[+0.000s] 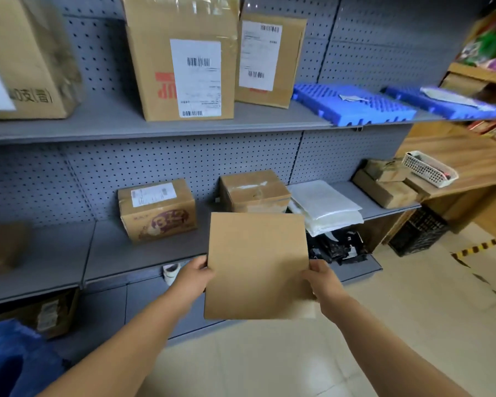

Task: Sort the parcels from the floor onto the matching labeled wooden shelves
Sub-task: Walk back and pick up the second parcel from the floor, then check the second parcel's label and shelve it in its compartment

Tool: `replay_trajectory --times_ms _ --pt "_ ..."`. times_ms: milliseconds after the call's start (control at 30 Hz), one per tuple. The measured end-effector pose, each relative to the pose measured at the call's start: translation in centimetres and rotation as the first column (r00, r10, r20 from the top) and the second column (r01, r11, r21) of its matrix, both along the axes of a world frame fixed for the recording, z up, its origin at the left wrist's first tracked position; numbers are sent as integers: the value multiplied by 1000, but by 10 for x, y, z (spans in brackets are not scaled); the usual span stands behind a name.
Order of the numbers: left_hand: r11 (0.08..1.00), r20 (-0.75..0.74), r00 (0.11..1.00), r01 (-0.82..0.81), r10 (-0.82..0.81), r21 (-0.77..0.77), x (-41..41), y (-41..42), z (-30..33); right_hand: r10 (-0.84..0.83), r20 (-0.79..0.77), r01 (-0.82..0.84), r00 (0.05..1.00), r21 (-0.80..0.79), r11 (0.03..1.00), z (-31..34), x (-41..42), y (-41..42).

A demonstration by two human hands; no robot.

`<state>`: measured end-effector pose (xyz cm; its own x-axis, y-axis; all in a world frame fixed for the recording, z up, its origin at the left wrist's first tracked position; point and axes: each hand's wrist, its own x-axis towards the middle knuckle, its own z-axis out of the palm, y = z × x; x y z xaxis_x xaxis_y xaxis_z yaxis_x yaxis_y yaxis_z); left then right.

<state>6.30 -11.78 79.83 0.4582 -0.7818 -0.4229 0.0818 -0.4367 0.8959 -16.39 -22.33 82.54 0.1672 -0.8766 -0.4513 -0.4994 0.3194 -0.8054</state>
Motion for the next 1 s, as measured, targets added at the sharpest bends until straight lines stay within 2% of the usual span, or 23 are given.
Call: replay_trajectory --times_ms 167,367,633,1000 --pt "998 39 998 56 -55 -20 12 2 20 -91 80 97 993 -80 992 31 -3 17" --pt "988 115 984 143 -135 -64 29 22 75 -164 227 195 960 -124 973 68 17 54" --pt "964 168 959 246 -227 -102 103 71 106 -184 355 251 917 -154 956 98 67 119" --pt "949 -2 982 182 -189 -257 107 122 157 -255 484 380 837 -178 908 122 65 178"
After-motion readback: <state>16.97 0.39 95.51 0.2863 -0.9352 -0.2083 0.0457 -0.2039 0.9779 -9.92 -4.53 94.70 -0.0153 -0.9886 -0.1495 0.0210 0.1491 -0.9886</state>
